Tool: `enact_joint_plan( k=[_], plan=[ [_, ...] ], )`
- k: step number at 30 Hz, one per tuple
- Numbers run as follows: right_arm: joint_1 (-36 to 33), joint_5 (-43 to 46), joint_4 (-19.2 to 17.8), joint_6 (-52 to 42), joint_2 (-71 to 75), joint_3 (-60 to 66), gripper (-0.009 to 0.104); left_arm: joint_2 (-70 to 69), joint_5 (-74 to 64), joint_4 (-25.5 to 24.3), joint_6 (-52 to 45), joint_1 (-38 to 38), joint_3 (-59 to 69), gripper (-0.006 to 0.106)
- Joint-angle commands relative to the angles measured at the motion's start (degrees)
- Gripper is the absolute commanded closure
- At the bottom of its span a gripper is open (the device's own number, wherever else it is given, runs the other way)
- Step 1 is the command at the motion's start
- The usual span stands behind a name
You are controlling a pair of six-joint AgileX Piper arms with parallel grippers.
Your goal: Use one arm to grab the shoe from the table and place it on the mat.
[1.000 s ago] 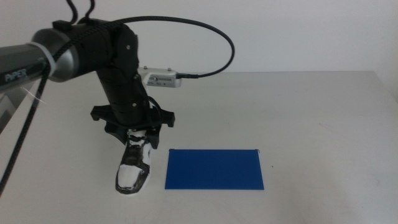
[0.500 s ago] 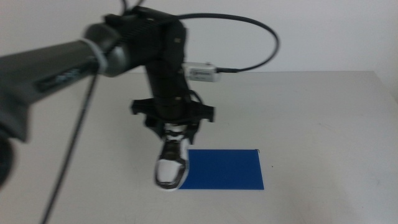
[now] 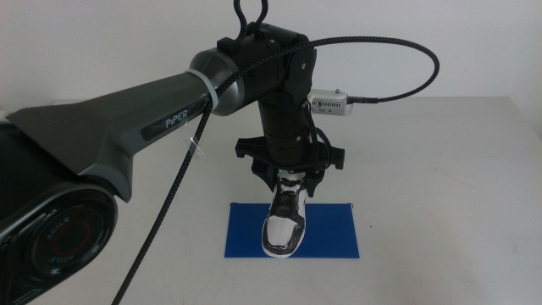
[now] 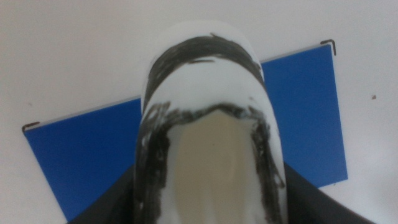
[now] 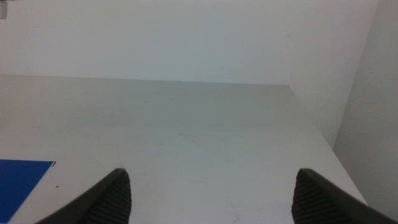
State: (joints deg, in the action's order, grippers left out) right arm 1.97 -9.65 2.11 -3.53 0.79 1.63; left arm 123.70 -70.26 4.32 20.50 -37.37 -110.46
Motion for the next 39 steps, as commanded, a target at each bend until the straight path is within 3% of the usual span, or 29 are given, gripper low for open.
enact_joint_plan(
  k=[1, 6, 18, 29, 39],
  plan=[
    [0.26, 4.5, -0.49, -0.72, 1.16, -0.54, 0.029, -3.55, -5.24, 0.9, -0.98, -0.28, -2.06, 0.102],
    [0.26, 4.5, -0.49, -0.72, 1.16, -0.54, 0.029, -3.55, -5.24, 0.72, -8.59, -0.28, -2.06, 0.102],
    [0.26, 4.5, -0.49, -0.72, 1.16, -0.54, 0.029, -3.69, -5.24, 0.66, -40.58, -0.28, -2.06, 0.102],
    [0.26, 4.5, -0.49, -0.72, 1.16, -0.54, 0.029, -2.84, -5.24, 6.52, -76.0, -0.28, -2.06, 0.102],
    [0.26, 4.5, -0.49, -0.72, 1.16, -0.54, 0.029, -2.09, -5.24, 8.02, -89.34, -0.28, -2.06, 0.102]
  ],
)
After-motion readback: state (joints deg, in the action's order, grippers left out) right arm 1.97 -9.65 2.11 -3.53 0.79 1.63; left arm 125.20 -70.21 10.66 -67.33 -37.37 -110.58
